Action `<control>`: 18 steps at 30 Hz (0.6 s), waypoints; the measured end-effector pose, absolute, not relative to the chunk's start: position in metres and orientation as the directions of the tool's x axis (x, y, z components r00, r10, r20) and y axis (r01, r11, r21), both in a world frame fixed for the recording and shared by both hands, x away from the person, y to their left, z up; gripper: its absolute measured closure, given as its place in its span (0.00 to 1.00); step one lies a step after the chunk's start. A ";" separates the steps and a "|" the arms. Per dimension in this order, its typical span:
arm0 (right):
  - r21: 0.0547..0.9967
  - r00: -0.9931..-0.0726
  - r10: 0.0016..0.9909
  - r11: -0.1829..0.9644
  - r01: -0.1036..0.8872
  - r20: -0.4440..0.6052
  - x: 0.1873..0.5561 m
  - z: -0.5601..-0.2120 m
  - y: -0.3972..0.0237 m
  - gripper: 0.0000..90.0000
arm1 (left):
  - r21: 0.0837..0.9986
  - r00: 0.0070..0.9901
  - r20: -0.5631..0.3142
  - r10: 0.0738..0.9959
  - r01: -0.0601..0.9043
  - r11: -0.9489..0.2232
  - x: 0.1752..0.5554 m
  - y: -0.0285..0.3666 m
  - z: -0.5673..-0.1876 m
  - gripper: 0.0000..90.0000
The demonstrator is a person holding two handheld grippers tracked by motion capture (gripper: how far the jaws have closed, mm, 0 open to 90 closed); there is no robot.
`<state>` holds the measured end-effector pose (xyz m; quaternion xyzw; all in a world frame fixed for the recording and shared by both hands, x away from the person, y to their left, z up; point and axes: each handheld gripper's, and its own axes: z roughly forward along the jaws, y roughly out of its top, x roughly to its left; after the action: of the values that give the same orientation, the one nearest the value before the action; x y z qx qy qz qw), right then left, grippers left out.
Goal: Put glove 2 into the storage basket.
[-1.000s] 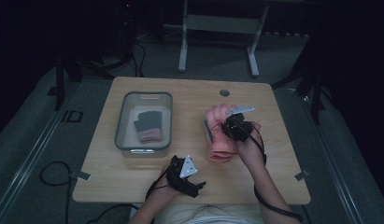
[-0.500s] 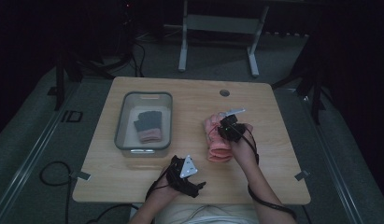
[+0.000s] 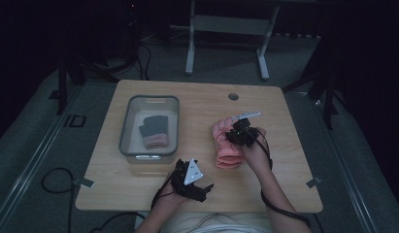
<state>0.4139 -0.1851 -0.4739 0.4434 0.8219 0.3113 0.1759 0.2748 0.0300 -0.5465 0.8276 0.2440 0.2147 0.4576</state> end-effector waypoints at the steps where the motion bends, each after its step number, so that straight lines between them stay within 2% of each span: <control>1: 0.677 -0.554 0.833 0.413 0.609 -0.010 0.412 -0.469 -0.188 0.74 | 0.872 0.783 0.128 0.608 0.203 -0.445 0.274 0.030 -0.544 0.03; 4: 0.706 -0.568 0.823 0.407 0.580 -0.006 0.406 -0.456 -0.197 0.72 | 0.881 0.772 0.109 0.627 0.217 -0.420 0.272 0.028 -0.534 0.05; 7: 0.726 -0.572 0.820 0.403 0.557 -0.016 0.402 -0.445 -0.208 0.71 | 0.889 0.773 0.012 0.634 0.282 -0.361 0.275 0.027 -0.519 0.05; 11: 0.747 -0.579 0.814 0.410 0.524 -0.040 0.398 -0.432 -0.224 0.70 | 0.882 0.798 -0.066 0.600 0.328 -0.338 0.285 0.022 -0.497 0.06; 15: 0.747 -0.599 0.798 0.435 0.503 -0.061 0.397 -0.428 -0.235 0.71 | 0.885 0.803 -0.042 0.595 0.306 -0.350 0.303 0.013 -0.475 0.07; 18: 0.747 -0.589 0.807 0.418 0.517 -0.045 0.404 -0.430 -0.239 0.72 | 0.880 0.772 0.014 0.635 0.293 -0.375 0.326 0.004 -0.464 0.09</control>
<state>0.4042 -0.2392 -0.4300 0.4052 0.8171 0.3559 0.2038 0.3264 0.0039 -0.4635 0.8097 0.2865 0.1784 0.4801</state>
